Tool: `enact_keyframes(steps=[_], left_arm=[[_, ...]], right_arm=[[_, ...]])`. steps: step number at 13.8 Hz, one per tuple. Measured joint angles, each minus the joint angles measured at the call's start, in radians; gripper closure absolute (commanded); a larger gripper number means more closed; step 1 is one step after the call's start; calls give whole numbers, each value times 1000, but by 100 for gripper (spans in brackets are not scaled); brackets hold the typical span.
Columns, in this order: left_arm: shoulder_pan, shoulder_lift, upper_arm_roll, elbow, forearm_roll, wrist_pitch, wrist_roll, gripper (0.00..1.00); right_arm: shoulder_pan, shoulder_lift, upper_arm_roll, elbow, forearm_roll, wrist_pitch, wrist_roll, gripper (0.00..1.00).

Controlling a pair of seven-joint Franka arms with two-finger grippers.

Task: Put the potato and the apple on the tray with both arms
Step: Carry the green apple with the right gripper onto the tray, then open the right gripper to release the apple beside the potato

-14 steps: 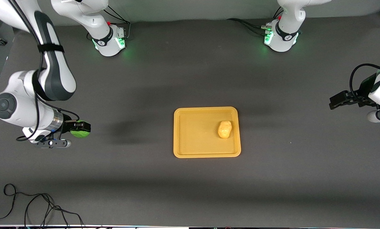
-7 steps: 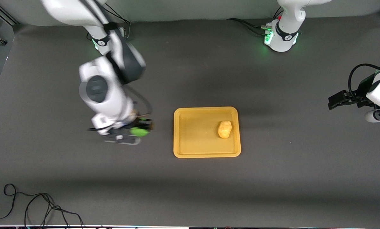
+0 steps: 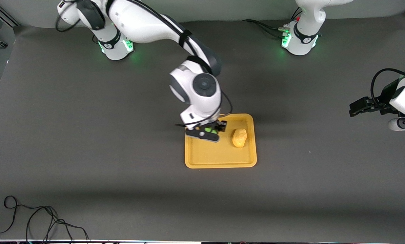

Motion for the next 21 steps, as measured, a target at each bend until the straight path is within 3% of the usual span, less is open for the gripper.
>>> enact_keyframes(steps=[5,10,12,17,21], left_arm=[[0,1,0,0,0,1,0,0],[1,1,3,1,0,1,0,0],[2,1,3,1,0,1,0,0],[4,1,5,1,0,2,0,0],[4,1,4,1,0,2,0,0]], right_arm=[[5,138,-9,36,-1,132,1,56],[-2,172,-21,39,-3,136,-21,55],[-4,181,-23,39,-4,140,-22,0],[-4,186,-26,60,-4,115,-22,0],[-5,79,-35,113,-4,-79,-22,0]])
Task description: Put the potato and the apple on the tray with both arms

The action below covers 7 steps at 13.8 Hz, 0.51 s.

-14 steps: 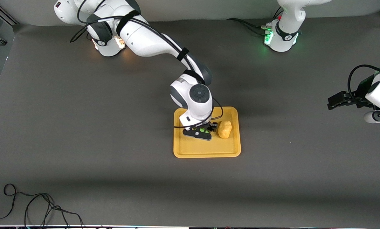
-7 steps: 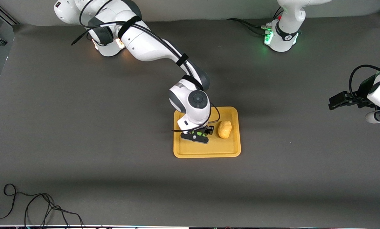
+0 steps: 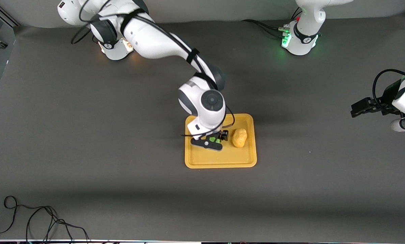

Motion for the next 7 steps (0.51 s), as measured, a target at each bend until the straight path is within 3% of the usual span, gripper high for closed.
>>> enact_keyframes(steps=[5,7], left_arm=[[-1,0,-1,1,0,0,0,0],[0,0,0,1,0,0,0,0]], right_arm=[[-83,-266,-13,-7,-7,-301,-137,0],[-139,-385,-42,-84,-7,-355,-270,0]])
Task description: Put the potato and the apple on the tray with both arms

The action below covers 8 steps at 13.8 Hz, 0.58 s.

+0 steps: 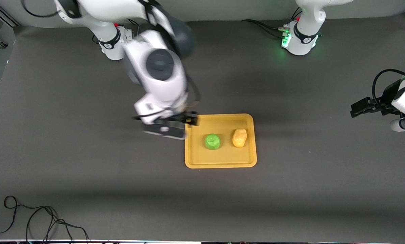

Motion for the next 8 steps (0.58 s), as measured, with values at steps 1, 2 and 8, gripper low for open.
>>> enact_keyframes(steps=[1,2,8], left_arm=[[1,0,1,0,0,0,0,0],[1,0,2,0,0,0,0,0],[2,0,5,0,0,0,0,0]], right_arm=[[-13,-67,-34,-65,0,-5,-84,0],[-18,-133,-78,-135,0,-7,-167,0],[-141,-447,-242,-454,-1,4,-620,0]])
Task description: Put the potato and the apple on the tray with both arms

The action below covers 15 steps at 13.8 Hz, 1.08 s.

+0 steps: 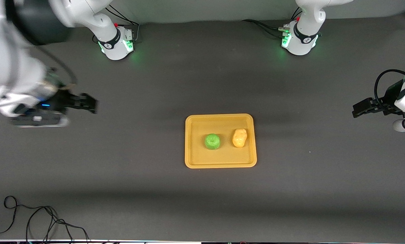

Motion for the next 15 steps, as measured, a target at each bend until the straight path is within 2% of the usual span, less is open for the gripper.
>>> enact_keyframes(steps=[2,3,7,9,15], left_arm=[[0,0,0,0,0,0,0,0],[0,0,0,0,0,0,0,0],[0,0,0,0,0,0,0,0],[0,0,0,0,0,0,0,0],[0,1,0,0,0,0,0,0]], right_arm=[[-107,-36,20,-28,0,4,-108,0],[-172,-50,56,-40,0,9,-137,0],[-464,-118,291,-134,-1,65,-158,0],[-544,-147,369,-176,-8,85,-158,0],[-558,-156,388,-175,-65,97,-157,0]])
